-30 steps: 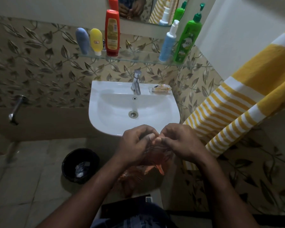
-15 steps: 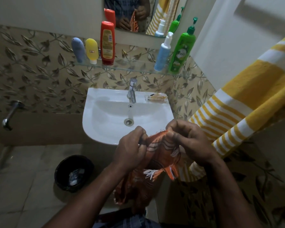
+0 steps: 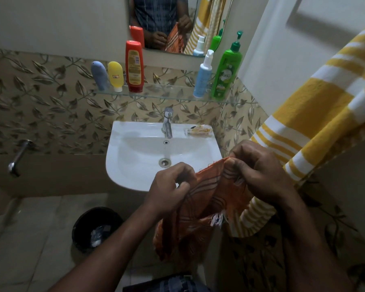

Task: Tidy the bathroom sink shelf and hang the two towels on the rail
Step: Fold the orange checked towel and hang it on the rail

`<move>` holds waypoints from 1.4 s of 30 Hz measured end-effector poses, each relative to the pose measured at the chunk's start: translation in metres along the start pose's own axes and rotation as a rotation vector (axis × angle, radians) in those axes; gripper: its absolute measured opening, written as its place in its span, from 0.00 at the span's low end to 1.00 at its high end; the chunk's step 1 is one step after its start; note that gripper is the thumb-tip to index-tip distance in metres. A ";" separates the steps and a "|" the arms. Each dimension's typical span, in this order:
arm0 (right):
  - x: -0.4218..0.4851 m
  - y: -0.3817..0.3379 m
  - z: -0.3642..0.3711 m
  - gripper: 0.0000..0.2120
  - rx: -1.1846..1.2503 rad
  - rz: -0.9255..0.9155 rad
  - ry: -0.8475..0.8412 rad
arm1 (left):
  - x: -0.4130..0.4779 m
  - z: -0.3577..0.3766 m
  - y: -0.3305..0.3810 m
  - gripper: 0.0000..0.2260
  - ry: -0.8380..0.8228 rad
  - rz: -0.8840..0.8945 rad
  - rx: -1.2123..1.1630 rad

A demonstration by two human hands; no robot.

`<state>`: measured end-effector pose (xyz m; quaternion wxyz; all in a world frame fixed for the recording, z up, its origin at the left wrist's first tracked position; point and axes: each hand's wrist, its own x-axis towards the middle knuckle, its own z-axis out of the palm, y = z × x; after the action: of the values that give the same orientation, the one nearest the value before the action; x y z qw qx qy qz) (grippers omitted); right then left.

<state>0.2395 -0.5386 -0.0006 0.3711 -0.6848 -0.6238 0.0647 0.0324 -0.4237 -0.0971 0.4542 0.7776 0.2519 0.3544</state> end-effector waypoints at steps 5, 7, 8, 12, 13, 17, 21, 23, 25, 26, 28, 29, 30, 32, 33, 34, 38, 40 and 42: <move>0.003 0.000 0.001 0.06 -0.092 0.042 0.182 | -0.002 0.004 0.012 0.06 0.022 -0.105 -0.192; 0.003 -0.002 0.001 0.08 -0.109 0.051 0.214 | -0.002 0.002 0.013 0.01 0.004 -0.103 -0.221; 0.003 -0.003 0.002 0.08 -0.114 0.056 0.220 | -0.003 0.002 0.013 0.02 0.002 -0.100 -0.227; 0.004 -0.005 0.006 0.05 -0.093 0.116 0.257 | 0.000 0.000 0.009 0.03 0.091 -0.174 -0.223; 0.005 -0.003 0.008 0.05 -0.109 0.126 0.272 | 0.003 -0.001 0.007 0.04 0.107 -0.205 -0.203; 0.004 0.009 0.025 0.06 -0.168 0.170 0.348 | 0.008 -0.002 -0.001 0.06 0.168 -0.327 -0.144; -0.003 0.014 0.041 0.10 -0.130 0.216 0.413 | 0.010 -0.007 -0.004 0.07 0.218 -0.420 -0.213; -0.007 0.013 0.049 0.13 -0.207 0.176 0.450 | 0.010 -0.006 -0.005 0.08 0.207 -0.426 -0.201; -0.011 0.011 0.059 0.17 -0.302 0.134 0.470 | 0.011 -0.004 -0.004 0.07 0.216 -0.416 -0.160; -0.014 0.008 0.065 0.18 -0.330 0.114 0.463 | 0.012 -0.003 -0.003 0.07 0.226 -0.410 -0.132; -0.018 0.002 0.078 0.19 -0.323 0.059 0.392 | 0.014 -0.001 0.000 0.07 0.250 -0.406 -0.074; -0.020 -0.002 0.085 0.19 -0.287 0.033 0.331 | 0.014 0.000 0.002 0.07 0.253 -0.402 -0.050; -0.021 -0.005 0.092 0.21 -0.241 0.015 0.264 | 0.014 0.001 0.003 0.07 0.238 -0.385 -0.028; -0.022 -0.011 0.103 0.23 -0.144 0.019 0.173 | 0.013 0.003 0.005 0.07 0.155 -0.307 0.026; -0.022 -0.012 0.106 0.23 -0.103 0.041 0.160 | 0.013 0.003 0.005 0.06 0.103 -0.256 0.060; -0.020 -0.012 0.106 0.23 -0.078 0.072 0.150 | 0.012 0.001 0.004 0.06 0.057 -0.210 0.091; -0.008 -0.007 0.093 0.13 -0.042 0.270 -0.064 | 0.014 -0.007 0.000 0.07 -0.066 -0.107 0.157; -0.008 -0.006 0.088 0.09 0.028 0.334 -0.066 | 0.013 -0.009 0.000 0.05 -0.084 -0.087 0.143; -0.007 -0.007 0.083 0.09 0.080 0.365 -0.015 | 0.011 -0.013 -0.002 0.03 -0.071 -0.121 0.058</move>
<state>0.1862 -0.5102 -0.0586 0.3753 -0.7707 -0.4892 0.1608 0.0291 -0.4084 -0.0910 0.4608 0.7859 0.2924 0.2908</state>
